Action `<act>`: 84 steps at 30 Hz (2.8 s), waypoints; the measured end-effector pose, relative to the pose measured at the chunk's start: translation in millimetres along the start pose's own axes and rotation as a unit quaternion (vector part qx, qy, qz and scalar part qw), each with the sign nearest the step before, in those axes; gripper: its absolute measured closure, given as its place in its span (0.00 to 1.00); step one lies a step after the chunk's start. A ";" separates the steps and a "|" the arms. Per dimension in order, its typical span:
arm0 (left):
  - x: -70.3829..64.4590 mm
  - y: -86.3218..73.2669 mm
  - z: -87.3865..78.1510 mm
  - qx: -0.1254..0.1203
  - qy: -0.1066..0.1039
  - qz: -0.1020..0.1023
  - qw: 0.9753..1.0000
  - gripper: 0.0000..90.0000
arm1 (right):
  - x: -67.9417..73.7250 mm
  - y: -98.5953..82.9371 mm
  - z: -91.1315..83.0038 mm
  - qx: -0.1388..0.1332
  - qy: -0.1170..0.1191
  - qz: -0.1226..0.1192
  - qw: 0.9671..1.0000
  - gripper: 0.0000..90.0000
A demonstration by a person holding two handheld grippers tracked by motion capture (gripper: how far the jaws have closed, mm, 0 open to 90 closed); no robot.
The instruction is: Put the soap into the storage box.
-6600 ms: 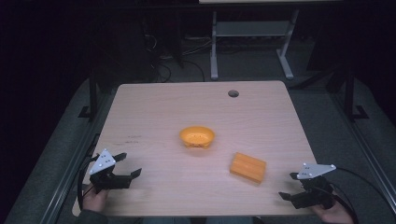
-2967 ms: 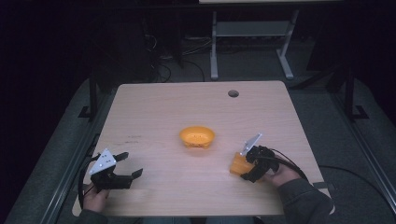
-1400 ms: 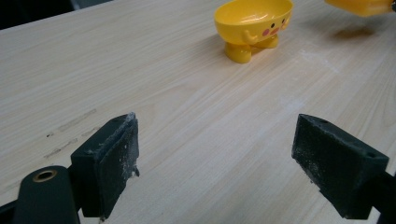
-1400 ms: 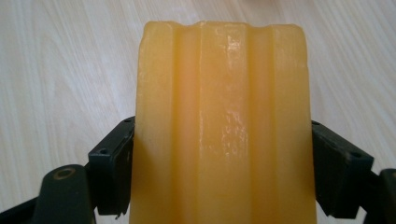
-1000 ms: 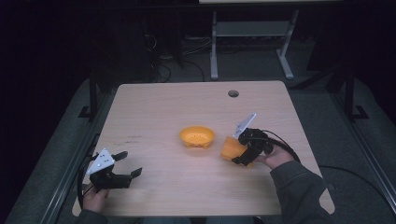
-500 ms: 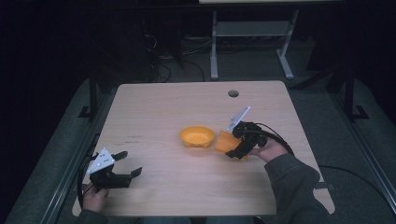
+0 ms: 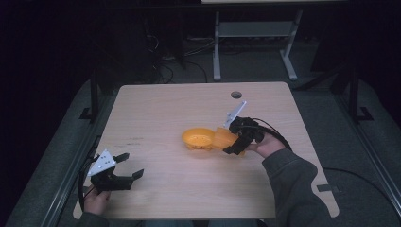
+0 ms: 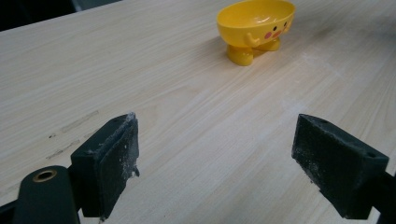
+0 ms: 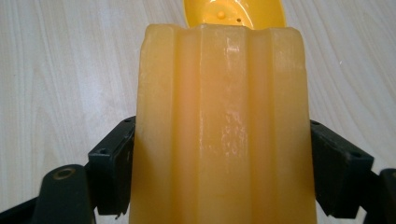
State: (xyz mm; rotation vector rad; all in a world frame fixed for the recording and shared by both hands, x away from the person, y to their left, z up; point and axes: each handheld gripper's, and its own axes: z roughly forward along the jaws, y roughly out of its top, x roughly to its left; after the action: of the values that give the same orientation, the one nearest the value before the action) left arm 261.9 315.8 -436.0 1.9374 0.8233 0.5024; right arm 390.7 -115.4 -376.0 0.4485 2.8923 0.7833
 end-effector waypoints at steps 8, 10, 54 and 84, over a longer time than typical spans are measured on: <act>0.1 0.0 0.4 0.000 0.000 -0.001 1.000 0.16 | -4.5 10.0 1.5 -0.003 0.002 -0.006 1.000 0.23; -0.1 -0.1 0.2 -0.001 0.000 -0.002 1.000 0.16 | -5.7 14.6 2.1 -0.003 0.002 -0.009 1.000 0.23; 1.1 0.0 -1.2 -0.011 0.003 -0.007 1.000 0.16 | -21.1 71.5 31.3 -0.001 0.030 -0.050 0.998 0.23; 2.3 -0.2 -3.3 -0.008 0.005 -0.006 1.000 0.16 | -27.9 89.1 68.2 0.014 0.060 -0.072 0.996 0.23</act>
State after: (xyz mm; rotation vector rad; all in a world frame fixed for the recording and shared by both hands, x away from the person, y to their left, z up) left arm 261.3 319.5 -434.5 1.9149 0.8340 0.5100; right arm 452.1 -18.4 -388.5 0.1997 3.0085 0.7740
